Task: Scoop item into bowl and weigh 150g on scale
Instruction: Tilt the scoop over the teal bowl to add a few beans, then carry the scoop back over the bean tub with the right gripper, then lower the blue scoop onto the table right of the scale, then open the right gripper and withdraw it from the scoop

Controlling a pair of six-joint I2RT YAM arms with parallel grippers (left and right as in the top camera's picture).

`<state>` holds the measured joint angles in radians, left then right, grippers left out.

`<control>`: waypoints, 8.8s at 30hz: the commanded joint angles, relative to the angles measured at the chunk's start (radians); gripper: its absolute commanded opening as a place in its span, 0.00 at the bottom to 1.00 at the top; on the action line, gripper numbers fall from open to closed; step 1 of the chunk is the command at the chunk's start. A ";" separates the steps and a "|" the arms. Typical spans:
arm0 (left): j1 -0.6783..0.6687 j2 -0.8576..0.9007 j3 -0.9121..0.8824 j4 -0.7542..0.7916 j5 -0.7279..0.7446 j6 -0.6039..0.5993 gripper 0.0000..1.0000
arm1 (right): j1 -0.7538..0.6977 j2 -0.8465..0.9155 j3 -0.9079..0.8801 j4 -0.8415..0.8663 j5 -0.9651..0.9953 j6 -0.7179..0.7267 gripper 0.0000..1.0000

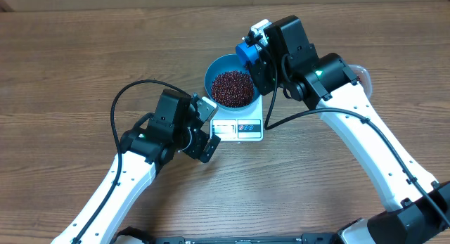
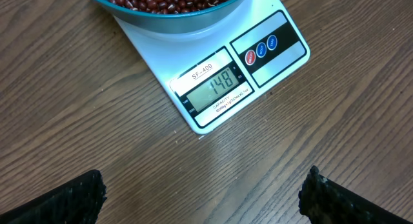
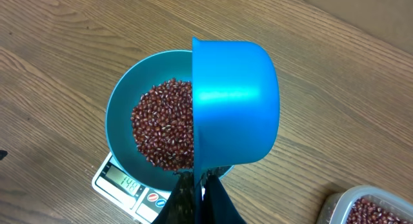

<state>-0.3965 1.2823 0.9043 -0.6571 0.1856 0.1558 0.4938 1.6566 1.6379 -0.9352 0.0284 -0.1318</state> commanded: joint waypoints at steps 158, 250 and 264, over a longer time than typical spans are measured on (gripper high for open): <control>0.003 -0.001 0.024 0.003 -0.006 -0.014 0.99 | -0.832 -0.005 0.011 -0.471 -0.797 -0.174 0.04; 0.003 -0.001 0.024 0.003 -0.006 -0.014 1.00 | -0.912 -0.026 -0.403 -0.290 -0.246 0.237 0.81; 0.003 -0.001 0.024 0.003 -0.006 -0.014 0.99 | -0.895 -0.050 -0.185 -0.387 -0.185 0.284 0.86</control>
<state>-0.3965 1.2823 0.9043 -0.6575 0.1852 0.1558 -0.4114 1.6428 1.3804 -1.3098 -0.1677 0.1398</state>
